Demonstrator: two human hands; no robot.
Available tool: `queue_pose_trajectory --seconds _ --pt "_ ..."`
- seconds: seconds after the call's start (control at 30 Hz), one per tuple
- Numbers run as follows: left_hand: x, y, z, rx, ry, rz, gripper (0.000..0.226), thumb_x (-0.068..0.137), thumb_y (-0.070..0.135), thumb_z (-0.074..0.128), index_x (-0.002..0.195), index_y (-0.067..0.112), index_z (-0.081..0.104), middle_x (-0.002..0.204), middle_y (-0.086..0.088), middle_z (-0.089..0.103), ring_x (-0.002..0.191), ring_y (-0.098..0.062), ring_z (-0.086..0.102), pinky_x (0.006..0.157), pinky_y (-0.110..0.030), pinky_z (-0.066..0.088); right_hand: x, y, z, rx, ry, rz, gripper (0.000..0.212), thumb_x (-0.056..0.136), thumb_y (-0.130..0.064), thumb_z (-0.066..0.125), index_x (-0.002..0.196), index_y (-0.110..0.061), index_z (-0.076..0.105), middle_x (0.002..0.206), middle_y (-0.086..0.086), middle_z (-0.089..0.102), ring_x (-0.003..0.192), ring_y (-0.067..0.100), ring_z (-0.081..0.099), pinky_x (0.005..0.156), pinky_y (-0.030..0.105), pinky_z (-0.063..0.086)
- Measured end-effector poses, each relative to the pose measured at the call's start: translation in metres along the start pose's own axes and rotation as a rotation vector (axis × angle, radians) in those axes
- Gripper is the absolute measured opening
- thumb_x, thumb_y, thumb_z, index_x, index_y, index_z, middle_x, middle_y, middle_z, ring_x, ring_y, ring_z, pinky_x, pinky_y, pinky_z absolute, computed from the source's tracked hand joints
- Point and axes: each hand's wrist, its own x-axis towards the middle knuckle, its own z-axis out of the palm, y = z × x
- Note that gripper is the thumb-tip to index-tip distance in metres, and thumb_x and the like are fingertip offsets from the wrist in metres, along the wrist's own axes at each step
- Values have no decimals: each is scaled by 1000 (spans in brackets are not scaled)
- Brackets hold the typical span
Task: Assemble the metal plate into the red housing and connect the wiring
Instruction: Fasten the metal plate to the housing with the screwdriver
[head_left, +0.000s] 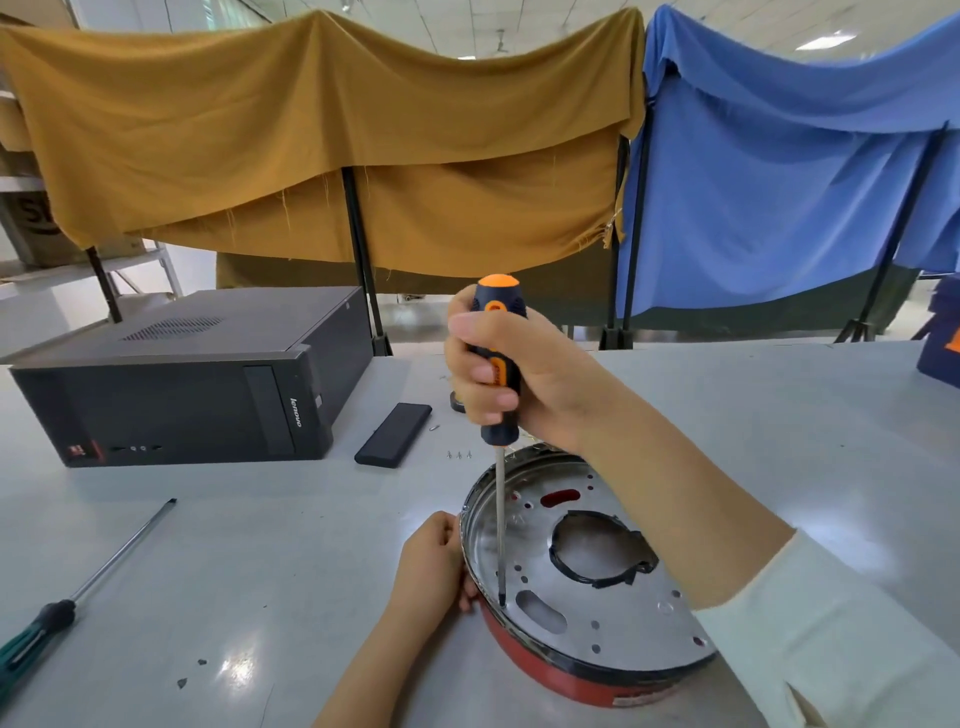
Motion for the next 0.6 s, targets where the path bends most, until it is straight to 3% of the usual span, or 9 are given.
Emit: queue_pose_trajectory --seconds 0.1,0.17,0.23,0.37,0.47,0.53,0.6 --pt "-1 0 1 2 9 -1 19 96 10 40 80 7 48 42 -3 56 31 -15 46 38 -22 40 1 12 10 -181 465 -159 19 86 -11 55 74 -17 41 60 6 38 41 12 33 43 22 34" --pt "-1 0 1 1 13 -1 20 97 10 40 79 7 48 42 -2 55 31 -15 46 37 -22 40 0 16 9 -260 641 -212 20 84 -13 57 74 -17 40 63 7 39 42 13 35 42 22 36" --pt "0 0 1 2 10 1 21 98 11 39 79 7 48 42 -2 56 30 -15 46 37 -21 39 -2 14 3 -252 555 -186 18 84 -15 62 75 -16 46 61 3 47 42 15 44 46 25 41" --pt "0 1 0 -3 1 1 21 98 10 39 79 7 48 42 -3 56 31 -17 47 38 -22 39 -6 6 -10 98 112 -4 5 78 -21 66 80 -20 62 81 1 66 67 17 62 47 22 44" --pt "-1 1 0 0 5 1 21 98 10 39 79 6 48 42 -3 56 31 -16 46 38 -22 39 -7 4 -13 201 -43 23 15 79 -22 61 73 -17 48 67 -1 55 53 12 51 41 19 36" --pt "-1 1 0 4 8 4 21 98 10 39 79 6 48 42 -3 56 30 -16 46 37 -21 38 -7 5 -8 116 40 4 23 83 -19 59 68 -18 42 56 -4 42 41 9 36 41 20 32" --pt "-1 1 1 11 15 2 21 97 10 39 80 6 49 42 -2 56 30 -15 45 36 -20 38 -6 11 -1 -2 316 -77 24 86 -18 59 69 -19 43 54 -4 39 40 9 33 42 21 30"
